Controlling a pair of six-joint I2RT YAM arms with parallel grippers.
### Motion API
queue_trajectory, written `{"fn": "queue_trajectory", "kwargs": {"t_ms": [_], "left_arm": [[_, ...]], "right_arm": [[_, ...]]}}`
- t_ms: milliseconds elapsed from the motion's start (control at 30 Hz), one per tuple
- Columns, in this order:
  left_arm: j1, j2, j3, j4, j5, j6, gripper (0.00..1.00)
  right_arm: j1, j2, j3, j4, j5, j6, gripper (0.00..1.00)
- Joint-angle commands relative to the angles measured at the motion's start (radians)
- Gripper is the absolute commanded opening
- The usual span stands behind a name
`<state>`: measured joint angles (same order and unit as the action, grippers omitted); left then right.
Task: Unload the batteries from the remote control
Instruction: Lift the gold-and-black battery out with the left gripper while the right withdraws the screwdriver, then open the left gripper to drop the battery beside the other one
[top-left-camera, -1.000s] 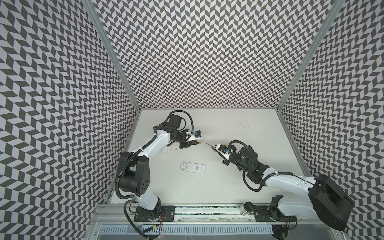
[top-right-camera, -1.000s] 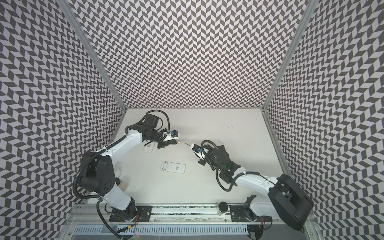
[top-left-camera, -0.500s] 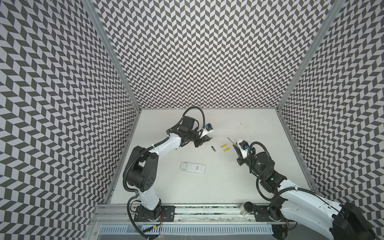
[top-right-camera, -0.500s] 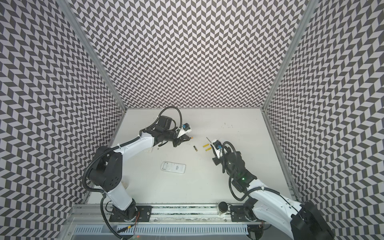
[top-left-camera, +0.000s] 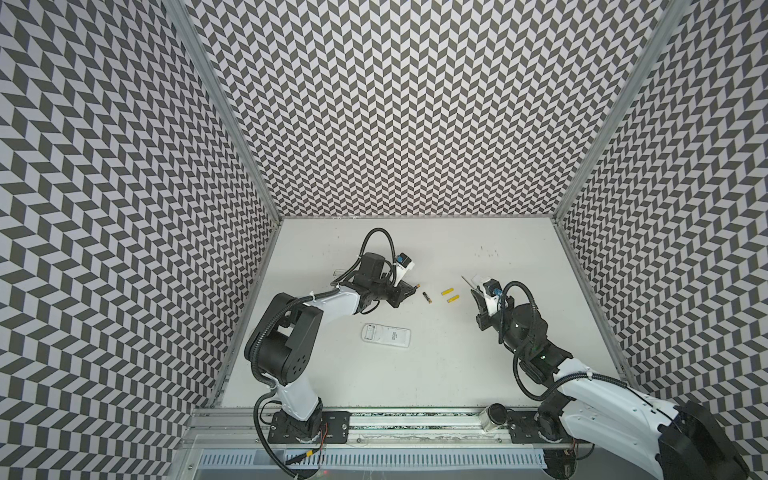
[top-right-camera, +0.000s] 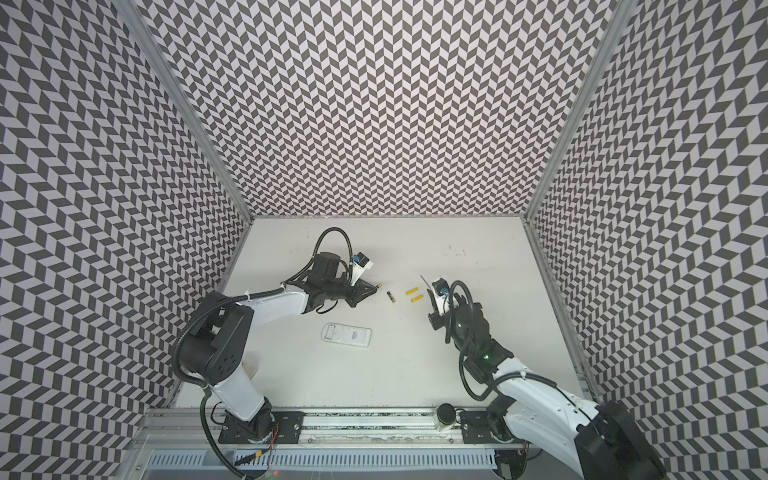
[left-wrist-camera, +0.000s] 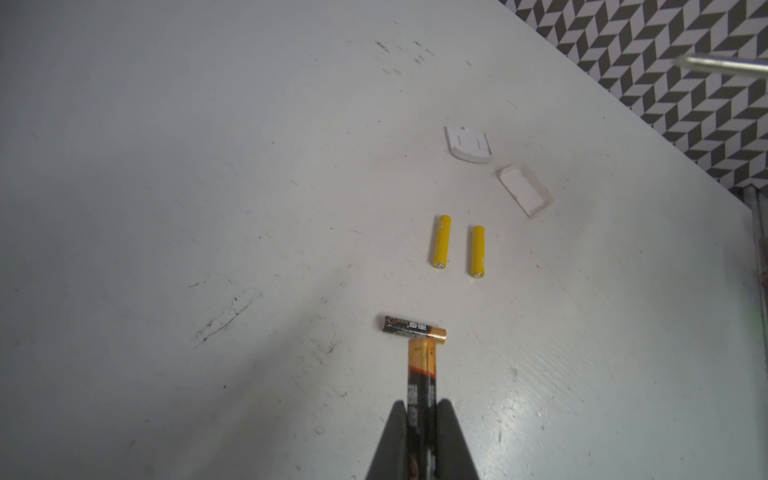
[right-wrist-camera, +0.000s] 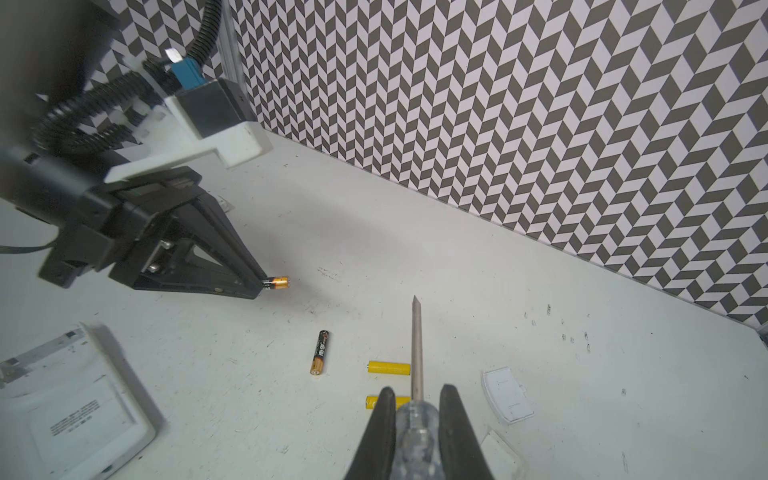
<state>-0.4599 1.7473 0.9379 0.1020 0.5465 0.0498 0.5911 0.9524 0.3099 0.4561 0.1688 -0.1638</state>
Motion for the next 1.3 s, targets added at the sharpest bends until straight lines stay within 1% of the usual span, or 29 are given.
{"fn": "queue_trajectory", "kwargs": {"t_ms": [0, 100, 233, 300, 533, 600, 700, 833, 900, 1000, 1067, 1200, 1267], "left_arm": [[-0.003, 0.066, 0.059, 0.038, -0.037, -0.133, 0.11], [-0.005, 0.123, 0.075, 0.037, -0.062, -0.168, 0.1], [-0.016, 0.156, 0.089, 0.027, -0.049, -0.182, 0.09], [-0.019, 0.169, 0.077, 0.041, -0.05, -0.194, 0.09], [-0.022, 0.207, 0.07, 0.024, -0.082, -0.183, 0.1], [-0.023, 0.209, 0.075, 0.01, -0.106, -0.17, 0.13], [-0.024, 0.19, 0.072, -0.009, -0.119, -0.154, 0.16], [-0.028, 0.185, 0.045, 0.021, -0.13, -0.141, 0.25], [-0.032, 0.181, 0.047, 0.008, -0.137, -0.13, 0.29], [-0.033, 0.175, 0.049, 0.004, -0.133, -0.128, 0.31], [-0.034, 0.177, 0.05, 0.006, -0.146, -0.123, 0.36], [-0.033, 0.134, 0.068, -0.026, -0.147, -0.106, 0.44], [-0.03, 0.099, 0.069, -0.03, -0.149, -0.093, 0.51]], "right_arm": [[-0.008, -0.019, -0.004, 0.043, 0.001, 0.017, 0.0], [-0.01, -0.027, -0.025, 0.061, -0.001, 0.019, 0.0], [-0.011, -0.027, -0.02, 0.044, -0.017, 0.026, 0.0], [-0.012, -0.025, -0.034, 0.065, -0.013, 0.03, 0.0], [-0.015, -0.015, -0.015, 0.036, -0.045, 0.008, 0.0], [-0.015, -0.012, -0.025, 0.056, -0.046, 0.014, 0.0], [-0.017, -0.016, -0.009, 0.029, -0.04, 0.007, 0.0], [-0.02, -0.007, -0.028, 0.073, -0.048, 0.019, 0.0], [-0.02, 0.001, -0.004, 0.038, -0.059, 0.017, 0.0], [-0.02, -0.008, -0.002, 0.02, -0.059, 0.003, 0.0], [-0.02, -0.017, -0.018, 0.047, -0.06, 0.015, 0.0], [-0.02, -0.029, 0.003, 0.001, -0.086, 0.003, 0.0], [-0.02, -0.019, -0.003, 0.023, -0.098, 0.0, 0.0]]}}
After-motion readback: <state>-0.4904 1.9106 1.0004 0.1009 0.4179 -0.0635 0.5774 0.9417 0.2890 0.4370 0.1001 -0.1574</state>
